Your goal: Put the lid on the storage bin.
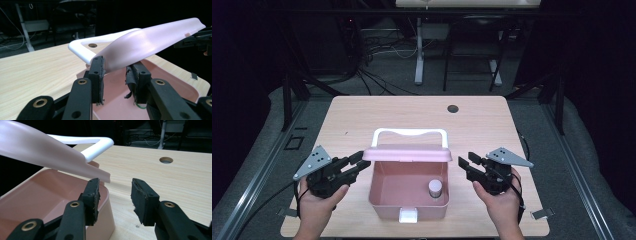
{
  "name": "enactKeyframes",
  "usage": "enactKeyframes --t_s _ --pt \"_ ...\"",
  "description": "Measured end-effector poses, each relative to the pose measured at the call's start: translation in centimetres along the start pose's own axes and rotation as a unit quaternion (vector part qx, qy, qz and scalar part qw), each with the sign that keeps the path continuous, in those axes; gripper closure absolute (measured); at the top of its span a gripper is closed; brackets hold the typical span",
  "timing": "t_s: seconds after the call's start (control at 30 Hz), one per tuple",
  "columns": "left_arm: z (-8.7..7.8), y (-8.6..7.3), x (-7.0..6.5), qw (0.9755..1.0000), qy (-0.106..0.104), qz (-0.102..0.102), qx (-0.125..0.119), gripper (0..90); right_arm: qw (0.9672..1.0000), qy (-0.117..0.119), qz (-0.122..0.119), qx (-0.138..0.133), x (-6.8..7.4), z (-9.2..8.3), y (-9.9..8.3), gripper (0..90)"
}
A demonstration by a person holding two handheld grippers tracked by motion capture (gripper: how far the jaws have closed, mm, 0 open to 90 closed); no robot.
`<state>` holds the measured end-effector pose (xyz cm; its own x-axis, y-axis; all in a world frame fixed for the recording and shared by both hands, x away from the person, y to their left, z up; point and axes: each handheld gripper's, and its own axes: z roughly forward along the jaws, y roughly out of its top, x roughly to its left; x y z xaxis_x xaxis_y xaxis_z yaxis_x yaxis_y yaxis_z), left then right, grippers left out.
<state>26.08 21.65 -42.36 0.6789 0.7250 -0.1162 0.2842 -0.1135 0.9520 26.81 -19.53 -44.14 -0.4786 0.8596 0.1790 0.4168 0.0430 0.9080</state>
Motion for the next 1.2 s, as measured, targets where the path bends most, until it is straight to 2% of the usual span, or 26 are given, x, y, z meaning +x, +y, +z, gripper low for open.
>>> enactKeyframes --t_s 0.17,0.37,0.57,0.67,1.2 --pt "-0.2 -0.5 -0.2 1.0000 0.000 0.001 0.003 65.3 1.0000 0.000 -0.008 0.001 0.1 0.1 -0.3 57.6" --pt "-0.4 -0.9 -0.5 0.9999 0.000 0.006 0.010 65.2 1.0000 0.002 -0.001 -0.004 0.1 0.0 -0.5 56.4" --pt "-0.6 -1.7 -0.5 0.9999 -0.007 0.001 0.009 64.3 0.9998 0.000 0.006 -0.017 0.1 -0.3 -0.6 56.2" --pt "-0.7 -1.9 -0.6 0.9999 -0.009 0.006 0.011 64.3 0.9999 0.002 0.005 -0.016 0.1 -0.3 -0.6 55.8" --pt "-1.6 -2.9 -0.8 0.9999 -0.012 0.001 0.010 66.1 0.9998 0.002 0.013 -0.014 0.0 -0.2 -1.0 54.9"
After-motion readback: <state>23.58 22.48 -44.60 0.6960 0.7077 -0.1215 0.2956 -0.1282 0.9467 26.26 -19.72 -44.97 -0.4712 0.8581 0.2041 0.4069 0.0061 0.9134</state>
